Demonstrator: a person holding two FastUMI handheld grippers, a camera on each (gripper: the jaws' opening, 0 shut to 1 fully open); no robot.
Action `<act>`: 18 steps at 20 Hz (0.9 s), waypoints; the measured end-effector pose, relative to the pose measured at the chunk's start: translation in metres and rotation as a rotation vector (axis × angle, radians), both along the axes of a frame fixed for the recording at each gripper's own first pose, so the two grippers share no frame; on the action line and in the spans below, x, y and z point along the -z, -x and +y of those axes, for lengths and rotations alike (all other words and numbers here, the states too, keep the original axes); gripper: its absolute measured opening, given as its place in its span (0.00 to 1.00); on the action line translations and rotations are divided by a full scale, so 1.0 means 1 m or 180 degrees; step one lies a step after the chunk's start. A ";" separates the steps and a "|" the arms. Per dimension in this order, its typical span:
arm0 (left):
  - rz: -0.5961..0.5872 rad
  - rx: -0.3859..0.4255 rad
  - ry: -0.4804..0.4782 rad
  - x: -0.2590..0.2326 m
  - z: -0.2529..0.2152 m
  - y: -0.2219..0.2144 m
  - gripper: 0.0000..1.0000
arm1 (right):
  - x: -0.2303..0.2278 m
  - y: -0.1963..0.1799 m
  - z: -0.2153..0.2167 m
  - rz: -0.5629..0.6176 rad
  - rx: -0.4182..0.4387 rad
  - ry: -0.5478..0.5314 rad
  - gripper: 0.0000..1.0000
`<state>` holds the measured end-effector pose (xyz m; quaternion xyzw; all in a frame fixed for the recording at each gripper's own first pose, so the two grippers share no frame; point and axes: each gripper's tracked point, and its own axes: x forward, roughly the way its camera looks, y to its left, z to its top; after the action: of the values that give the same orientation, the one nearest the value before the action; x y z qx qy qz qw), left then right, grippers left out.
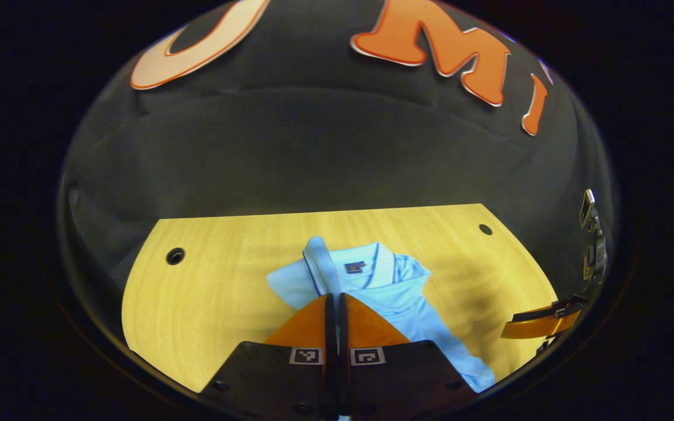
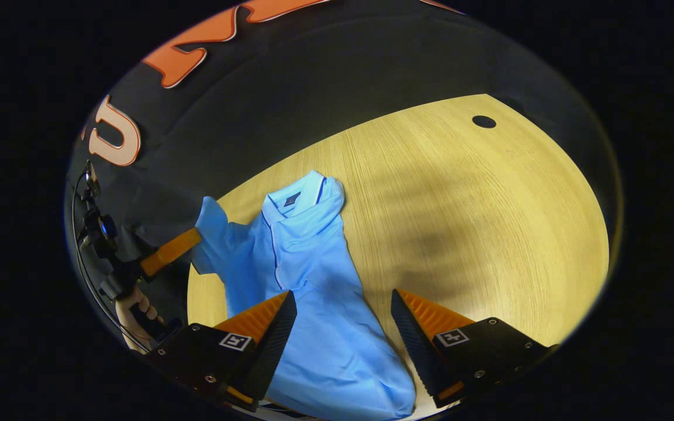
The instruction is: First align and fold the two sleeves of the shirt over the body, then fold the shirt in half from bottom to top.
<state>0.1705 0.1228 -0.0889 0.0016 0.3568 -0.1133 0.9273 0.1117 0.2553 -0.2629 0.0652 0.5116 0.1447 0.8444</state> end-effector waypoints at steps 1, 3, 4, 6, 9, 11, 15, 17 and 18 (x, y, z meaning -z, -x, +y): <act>0.0048 0.0065 0.0036 0.006 -0.017 0.001 0.03 | -0.003 0.000 -0.005 -0.0008 0.0026 0.0000 0.98; 0.0165 0.0179 0.0043 0.016 -0.047 0.008 0.04 | -0.004 0.001 -0.017 -0.0014 0.0072 0.0004 0.98; 0.0207 0.0231 0.0019 0.021 -0.059 0.009 0.03 | -0.003 0.002 -0.022 -0.0016 0.0094 0.0012 0.98; 0.0282 0.0300 -0.0029 0.034 -0.081 0.008 0.04 | -0.003 0.005 -0.029 -0.0001 0.0128 0.0036 0.98; 0.0347 0.0320 -0.0113 0.049 -0.100 0.013 0.07 | -0.001 0.012 -0.040 0.0036 0.0151 0.0065 0.98; 0.0403 0.0346 -0.0041 0.056 -0.109 0.021 0.13 | 0.002 0.016 -0.045 0.0050 0.0163 0.0082 0.98; 0.0368 0.0193 -0.0211 0.056 -0.091 0.031 0.72 | 0.005 0.019 -0.049 0.0053 0.0180 0.0162 0.99; 0.0404 0.0142 -0.0295 0.058 -0.077 0.046 0.98 | 0.006 0.020 -0.044 0.0027 0.0167 0.0166 0.99; 0.0446 0.0118 -0.0298 0.058 -0.069 0.058 0.98 | 0.007 0.023 -0.040 0.0028 0.0145 0.0174 0.99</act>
<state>0.1124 0.0539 -0.1467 0.0437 0.4256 -0.1135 0.8967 0.0889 0.2149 -0.2701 0.0543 0.5175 0.1112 0.8467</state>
